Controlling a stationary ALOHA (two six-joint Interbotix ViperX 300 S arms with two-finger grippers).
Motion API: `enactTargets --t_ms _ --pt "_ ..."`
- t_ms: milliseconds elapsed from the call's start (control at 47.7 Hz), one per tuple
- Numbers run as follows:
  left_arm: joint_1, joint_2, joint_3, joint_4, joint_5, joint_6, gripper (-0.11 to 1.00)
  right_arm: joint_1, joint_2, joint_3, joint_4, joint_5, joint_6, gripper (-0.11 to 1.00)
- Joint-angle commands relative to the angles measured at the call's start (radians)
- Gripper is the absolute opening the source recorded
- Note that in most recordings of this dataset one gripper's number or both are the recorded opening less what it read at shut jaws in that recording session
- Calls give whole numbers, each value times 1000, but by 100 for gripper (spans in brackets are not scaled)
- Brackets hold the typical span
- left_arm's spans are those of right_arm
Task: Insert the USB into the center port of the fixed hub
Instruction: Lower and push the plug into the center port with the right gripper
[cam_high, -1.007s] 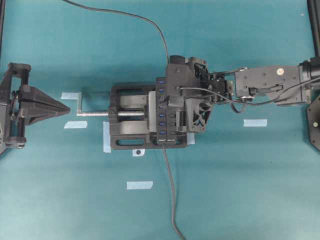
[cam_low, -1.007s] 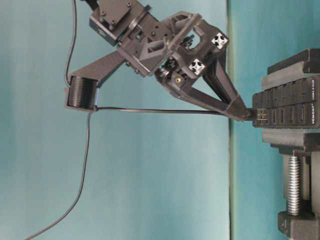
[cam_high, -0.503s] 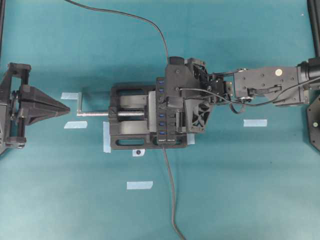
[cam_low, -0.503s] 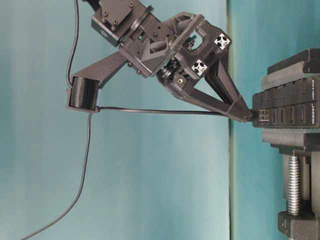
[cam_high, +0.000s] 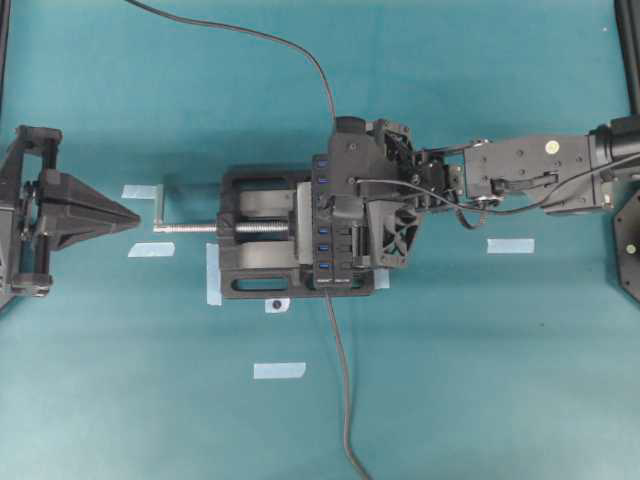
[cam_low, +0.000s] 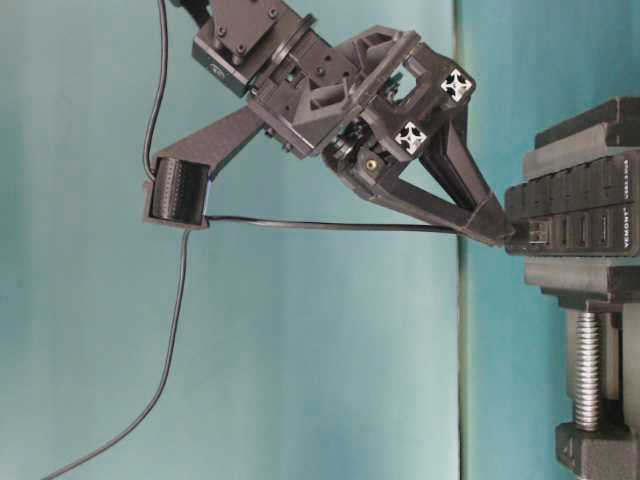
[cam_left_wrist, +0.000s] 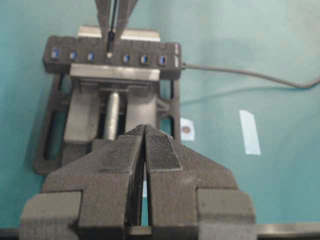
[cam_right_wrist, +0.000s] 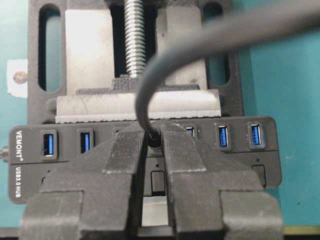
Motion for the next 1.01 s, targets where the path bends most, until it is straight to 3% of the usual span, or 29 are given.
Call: enactTargets --t_ms 0,986 --pt "2 5 -9 2 -9 -2 0 5 -11 -20 3 -8 12 9" --pt "2 5 -11 0 -9 -3 0 -8 11 -21 5 -5 11 9"
